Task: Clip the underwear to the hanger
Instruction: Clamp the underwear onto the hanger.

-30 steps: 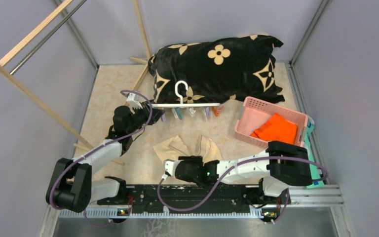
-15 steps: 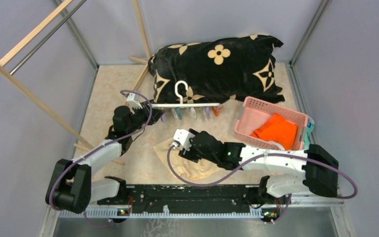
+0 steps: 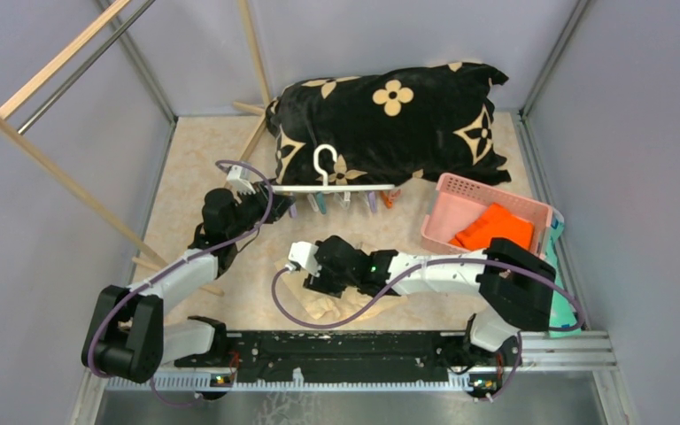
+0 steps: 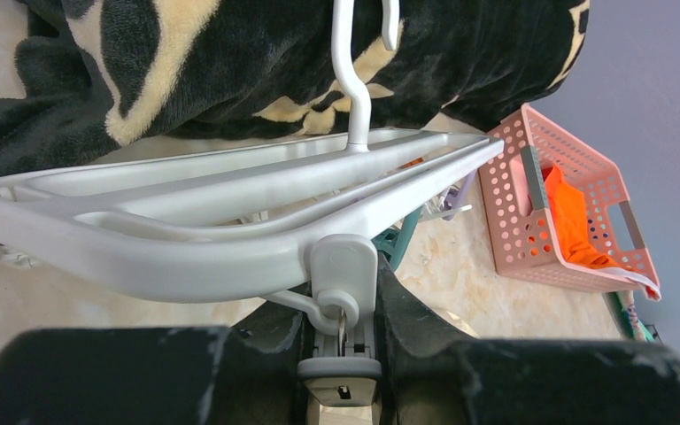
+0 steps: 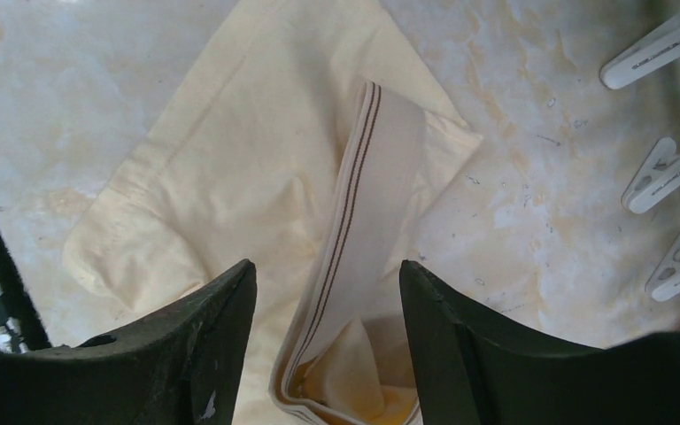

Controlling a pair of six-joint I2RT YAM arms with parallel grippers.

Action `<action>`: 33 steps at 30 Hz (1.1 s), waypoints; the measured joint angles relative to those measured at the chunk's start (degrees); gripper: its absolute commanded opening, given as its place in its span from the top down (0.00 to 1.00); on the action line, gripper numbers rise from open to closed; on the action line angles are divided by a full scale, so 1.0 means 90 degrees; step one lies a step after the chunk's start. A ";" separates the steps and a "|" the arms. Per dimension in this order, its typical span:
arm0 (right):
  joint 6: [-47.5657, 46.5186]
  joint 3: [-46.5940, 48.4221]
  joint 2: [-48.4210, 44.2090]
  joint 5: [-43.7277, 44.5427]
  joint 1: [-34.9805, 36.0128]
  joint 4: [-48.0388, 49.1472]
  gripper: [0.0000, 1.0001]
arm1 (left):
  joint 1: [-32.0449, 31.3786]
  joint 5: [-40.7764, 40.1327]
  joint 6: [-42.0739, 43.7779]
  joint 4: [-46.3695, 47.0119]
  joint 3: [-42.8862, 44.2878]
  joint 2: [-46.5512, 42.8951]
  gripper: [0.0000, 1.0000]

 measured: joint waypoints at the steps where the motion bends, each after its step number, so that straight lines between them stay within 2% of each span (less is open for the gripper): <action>1: -0.0015 0.0000 0.0080 0.0102 0.0000 0.0046 0.39 | 0.0000 0.0000 0.0000 0.0000 0.0000 0.0000 1.00; 9: -0.0175 0.0090 0.0430 0.0444 -0.0046 0.0211 0.41 | 0.0000 0.0002 0.0000 0.0000 0.0000 0.0000 1.00; 13: -0.0228 0.0185 0.0583 0.0549 -0.0053 0.0270 0.44 | 0.0002 0.0005 0.0002 -0.0002 0.0000 -0.0002 1.00; 21: -0.0238 0.0335 0.0877 0.0784 -0.0136 0.0403 0.67 | 0.0002 0.0005 0.0002 -0.0007 0.0000 -0.0002 1.00; 28: -0.0219 0.0335 0.0896 0.0809 -0.0253 0.0369 0.81 | 0.0005 0.0002 0.0002 -0.0012 0.0000 -0.0002 1.00; 32: -0.0185 0.0335 0.0831 0.0765 -0.0342 0.0330 1.00 | 0.0010 0.0005 0.0002 -0.0019 0.0000 -0.0002 1.00; 33: -0.0148 0.0335 0.0787 0.0709 -0.0398 0.0323 1.00 | 0.0010 0.0005 0.0002 -0.0019 0.0000 -0.0002 1.00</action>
